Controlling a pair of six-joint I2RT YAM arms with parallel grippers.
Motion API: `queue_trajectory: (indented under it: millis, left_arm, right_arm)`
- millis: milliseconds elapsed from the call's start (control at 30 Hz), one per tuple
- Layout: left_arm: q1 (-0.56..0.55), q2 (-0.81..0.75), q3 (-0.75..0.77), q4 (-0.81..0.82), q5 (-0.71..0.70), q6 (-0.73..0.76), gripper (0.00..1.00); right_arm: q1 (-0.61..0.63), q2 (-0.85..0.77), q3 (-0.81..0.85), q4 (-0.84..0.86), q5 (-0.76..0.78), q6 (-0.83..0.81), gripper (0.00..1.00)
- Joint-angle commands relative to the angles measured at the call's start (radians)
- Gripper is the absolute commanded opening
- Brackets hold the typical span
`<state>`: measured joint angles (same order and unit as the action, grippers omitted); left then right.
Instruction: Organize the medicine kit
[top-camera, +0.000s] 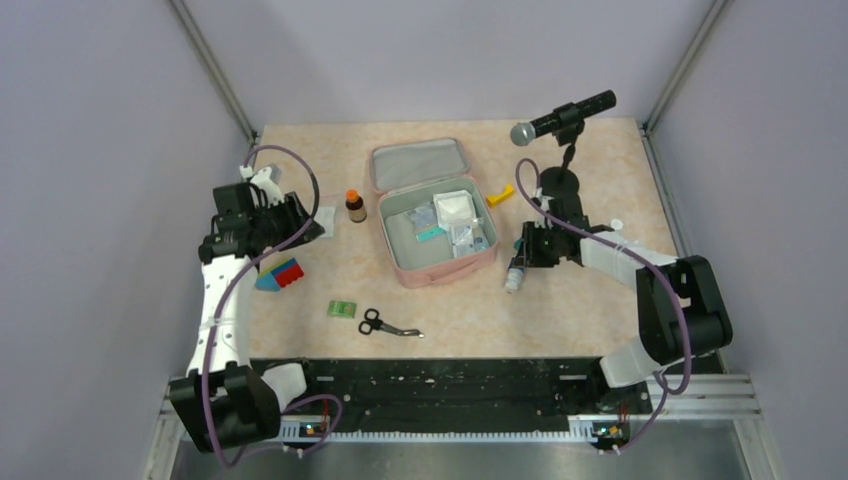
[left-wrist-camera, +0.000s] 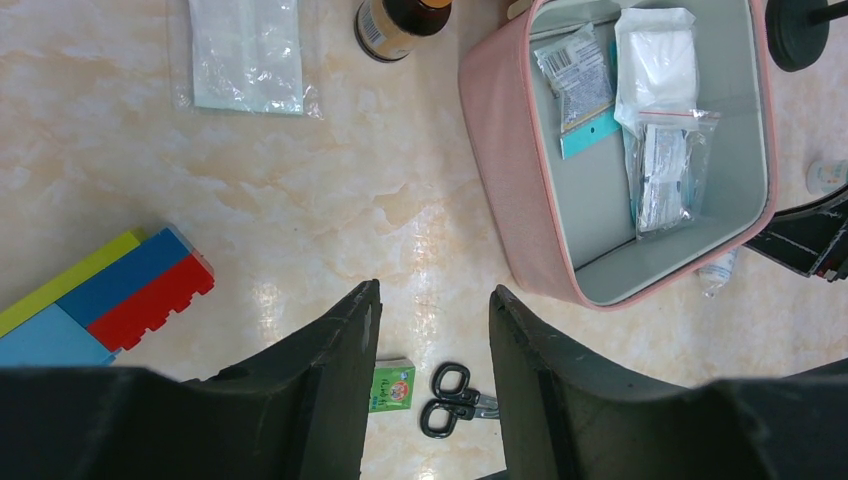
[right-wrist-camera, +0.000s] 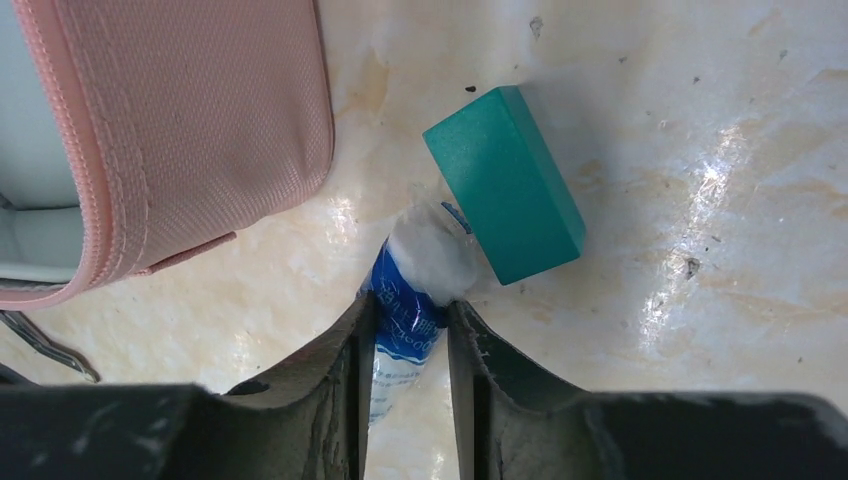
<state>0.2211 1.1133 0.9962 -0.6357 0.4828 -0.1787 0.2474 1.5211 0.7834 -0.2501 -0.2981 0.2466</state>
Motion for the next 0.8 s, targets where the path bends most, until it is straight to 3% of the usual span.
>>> queue_trajectory:
  millis: [0,233,567,767]
  left_arm:
    - [0.001,-0.032,-0.007,0.031,0.015,0.003,0.49]
    - [0.002,-0.014,-0.009,0.029,0.018,-0.001,0.49]
    - [0.001,0.037,0.022,0.051,0.029,-0.029,0.49]
    - [0.001,0.027,0.026,0.051,0.021,-0.024,0.49]
  right_arm:
    - [-0.002,-0.022,-0.004,0.023,0.042,0.003,0.26]
    - [-0.003,-0.152,0.020,-0.091,0.010,-0.045,0.00]
    - [0.013,-0.248,0.138,-0.101,-0.110,-0.072,0.00]
    - [0.158,-0.156,0.292,-0.005,-0.122,-0.108,0.00]
